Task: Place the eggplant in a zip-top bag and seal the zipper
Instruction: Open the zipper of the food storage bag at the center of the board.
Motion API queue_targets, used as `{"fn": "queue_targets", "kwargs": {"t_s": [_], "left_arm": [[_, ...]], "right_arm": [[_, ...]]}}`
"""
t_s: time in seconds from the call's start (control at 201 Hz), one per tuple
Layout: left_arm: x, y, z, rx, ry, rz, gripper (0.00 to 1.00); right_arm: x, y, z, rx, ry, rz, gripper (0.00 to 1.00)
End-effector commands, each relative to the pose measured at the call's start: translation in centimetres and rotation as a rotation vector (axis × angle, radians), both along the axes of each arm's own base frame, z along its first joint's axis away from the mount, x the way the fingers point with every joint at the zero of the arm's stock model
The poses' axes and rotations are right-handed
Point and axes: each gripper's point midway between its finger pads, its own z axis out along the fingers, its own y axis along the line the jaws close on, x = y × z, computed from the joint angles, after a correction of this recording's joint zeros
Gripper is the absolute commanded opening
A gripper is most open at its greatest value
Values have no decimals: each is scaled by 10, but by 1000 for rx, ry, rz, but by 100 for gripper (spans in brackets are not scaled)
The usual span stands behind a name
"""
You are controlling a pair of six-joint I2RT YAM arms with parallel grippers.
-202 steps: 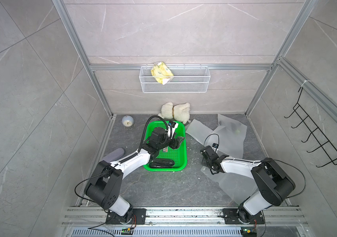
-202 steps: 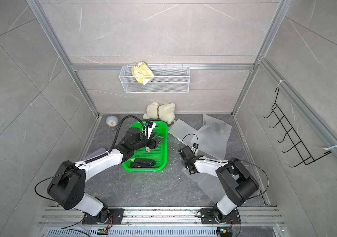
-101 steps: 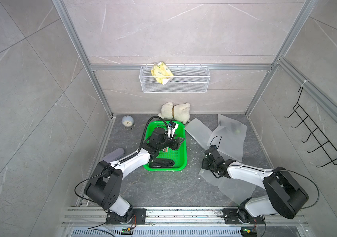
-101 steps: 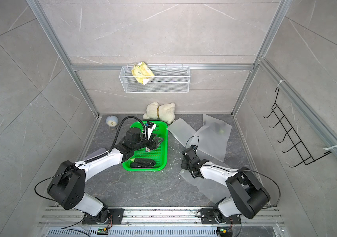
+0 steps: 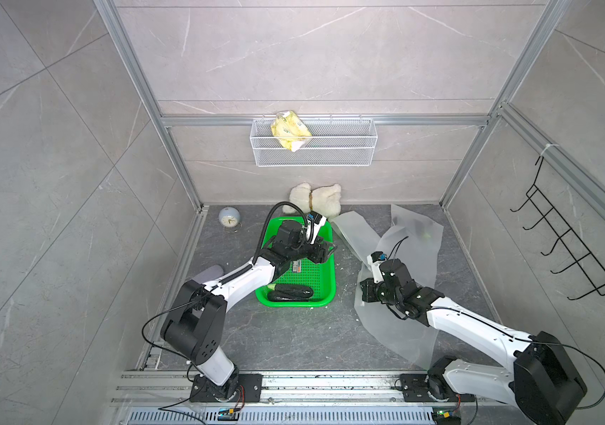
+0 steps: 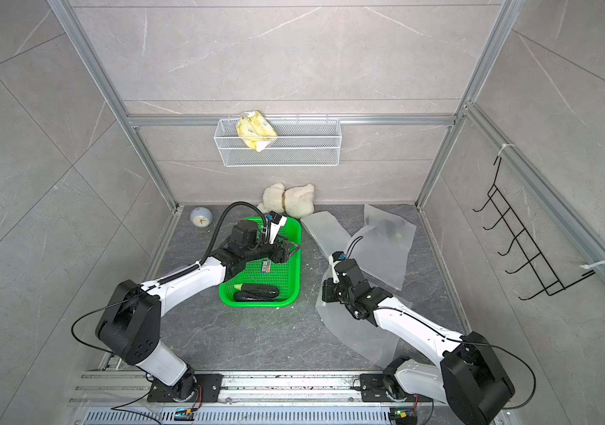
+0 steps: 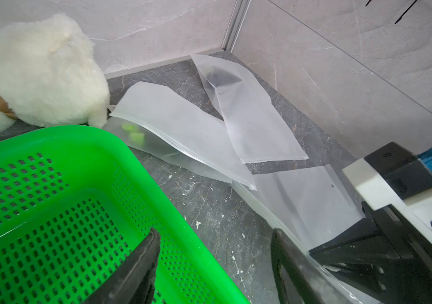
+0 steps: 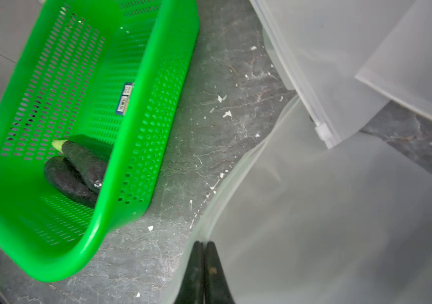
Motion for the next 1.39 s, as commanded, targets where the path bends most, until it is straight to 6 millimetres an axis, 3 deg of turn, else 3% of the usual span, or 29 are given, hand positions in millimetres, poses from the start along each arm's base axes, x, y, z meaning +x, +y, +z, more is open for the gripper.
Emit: {"fn": "queue_targets", "kwargs": {"t_s": [0.0,0.189,0.378,0.627,0.802,0.986,1.384], "left_arm": [[-11,-19,14,-62,64,-80,69],[-17,-30,11,-88,131,-106,69],[-22,-38,25,-114,110,-132,69],[-21,-37,46,-155,70,-127,69],[-26,-40,62,-198,67,-158,70],[-38,-50,65,-241,151,-246,74],[-39,-68,42,-326,340,-277,72]], "right_arm": [[0,12,26,-1,-68,104,0],[-3,10,43,-16,-106,130,0],[-20,10,79,9,-172,204,0],[-37,2,110,0,-233,251,0],[-27,-11,107,-99,-240,206,0],[-18,-4,99,-92,-230,200,0],[-12,-4,96,-112,-228,190,0]]}}
